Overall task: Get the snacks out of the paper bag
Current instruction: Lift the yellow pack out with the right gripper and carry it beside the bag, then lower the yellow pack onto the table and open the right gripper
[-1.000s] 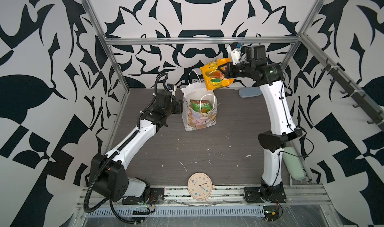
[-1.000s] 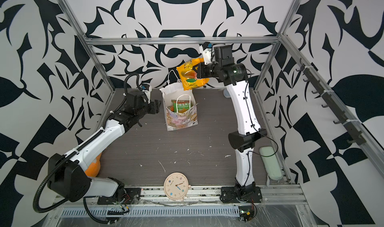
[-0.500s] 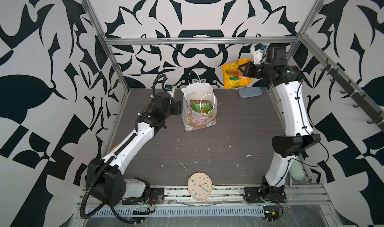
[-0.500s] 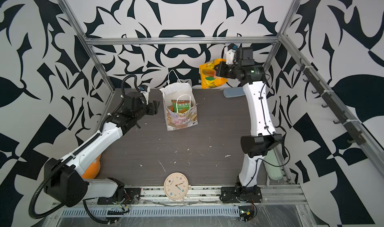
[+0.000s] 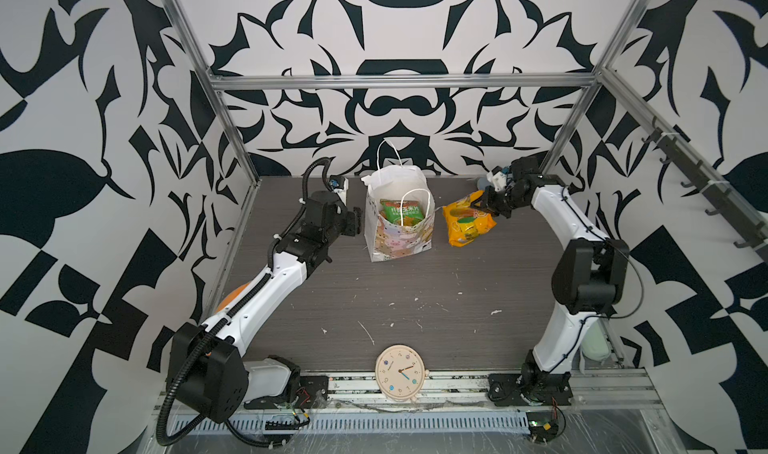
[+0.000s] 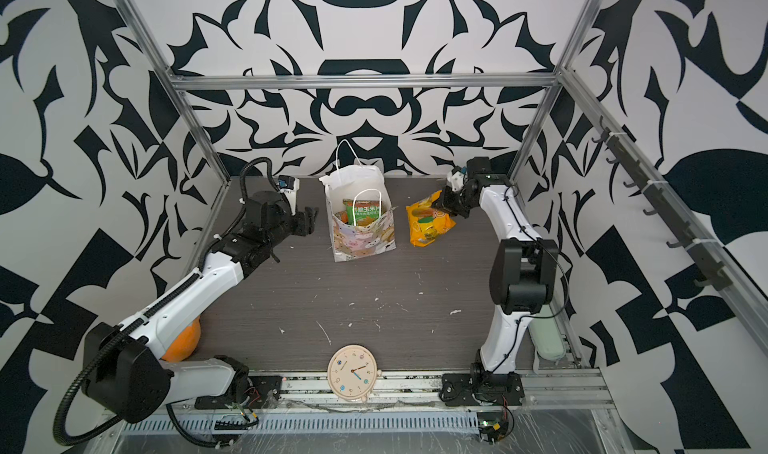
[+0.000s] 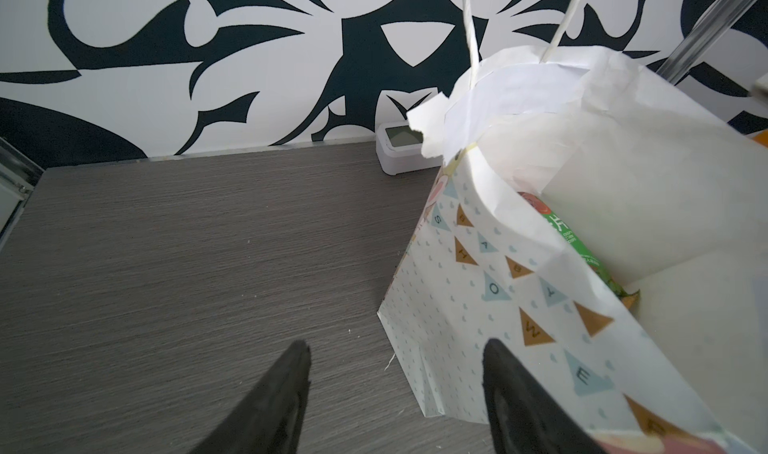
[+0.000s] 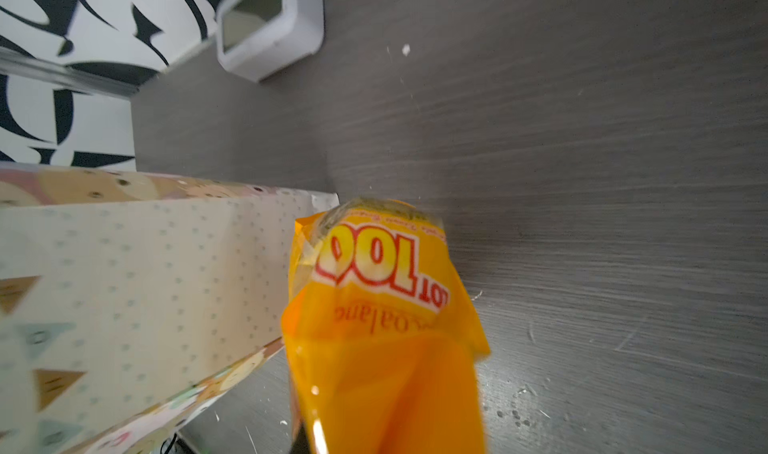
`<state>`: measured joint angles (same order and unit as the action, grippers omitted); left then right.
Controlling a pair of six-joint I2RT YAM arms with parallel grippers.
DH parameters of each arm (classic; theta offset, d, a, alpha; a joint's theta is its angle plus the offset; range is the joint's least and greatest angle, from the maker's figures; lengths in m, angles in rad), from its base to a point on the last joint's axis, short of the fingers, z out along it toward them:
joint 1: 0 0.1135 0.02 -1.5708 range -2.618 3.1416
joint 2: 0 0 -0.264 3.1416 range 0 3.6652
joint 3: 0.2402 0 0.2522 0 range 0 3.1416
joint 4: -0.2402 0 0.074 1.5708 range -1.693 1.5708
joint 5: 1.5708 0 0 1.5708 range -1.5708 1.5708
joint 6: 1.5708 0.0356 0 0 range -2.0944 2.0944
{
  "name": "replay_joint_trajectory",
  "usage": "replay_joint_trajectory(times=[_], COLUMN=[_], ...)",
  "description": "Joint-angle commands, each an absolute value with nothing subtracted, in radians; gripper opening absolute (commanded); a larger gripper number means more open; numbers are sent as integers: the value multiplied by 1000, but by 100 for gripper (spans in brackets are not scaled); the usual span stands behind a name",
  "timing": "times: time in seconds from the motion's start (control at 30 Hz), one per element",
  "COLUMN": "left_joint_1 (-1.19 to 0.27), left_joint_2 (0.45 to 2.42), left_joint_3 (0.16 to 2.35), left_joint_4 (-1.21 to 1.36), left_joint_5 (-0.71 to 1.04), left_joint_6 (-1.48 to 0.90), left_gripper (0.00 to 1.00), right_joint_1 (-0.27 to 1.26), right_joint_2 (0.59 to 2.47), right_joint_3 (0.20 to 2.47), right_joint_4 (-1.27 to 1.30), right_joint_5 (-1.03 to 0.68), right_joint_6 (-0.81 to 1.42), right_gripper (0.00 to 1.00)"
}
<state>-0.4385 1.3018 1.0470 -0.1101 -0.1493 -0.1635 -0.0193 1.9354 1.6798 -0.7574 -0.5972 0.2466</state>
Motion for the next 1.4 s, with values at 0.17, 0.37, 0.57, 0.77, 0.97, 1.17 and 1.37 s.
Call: replay_joint_trajectory(times=[0.17, 0.37, 0.57, 0.77, 0.97, 1.17, 1.37], left_joint_1=[-434, -435, -434, -435, -435, -435, -434], left_joint_2=[1310, 1303, 1314, 1325, 1346, 1326, 1311], left_joint_3=[1050, 1041, 1046, 1040, 1057, 1059, 1040], left_joint_4=[-98, -101, -99, -74, -86, -126, -118], left_joint_5=[-117, -127, -128, -128, -106, -133, -128], left_joint_6=[-176, -173, -174, -179, -184, -178, -177], left_gripper=[68, 68, 68, 68, 68, 69, 70], right_joint_1=[-70, -92, -87, 85, 108, 108, 96], right_joint_2=[2074, 2152, 2063, 1909, 1968, 2057, 2110], right_joint_3=[1903, 2033, 2099, 1946, 1833, 1772, 1680], right_joint_4=[-873, -992, -1008, -951, -849, -815, -749], right_joint_5=[-644, -397, -27, 150, 23, 47, 11], right_joint_6=[34, 12, 132, 130, 97, 102, 110], right_gripper=[0, 47, 72, 78, 85, 92, 92])
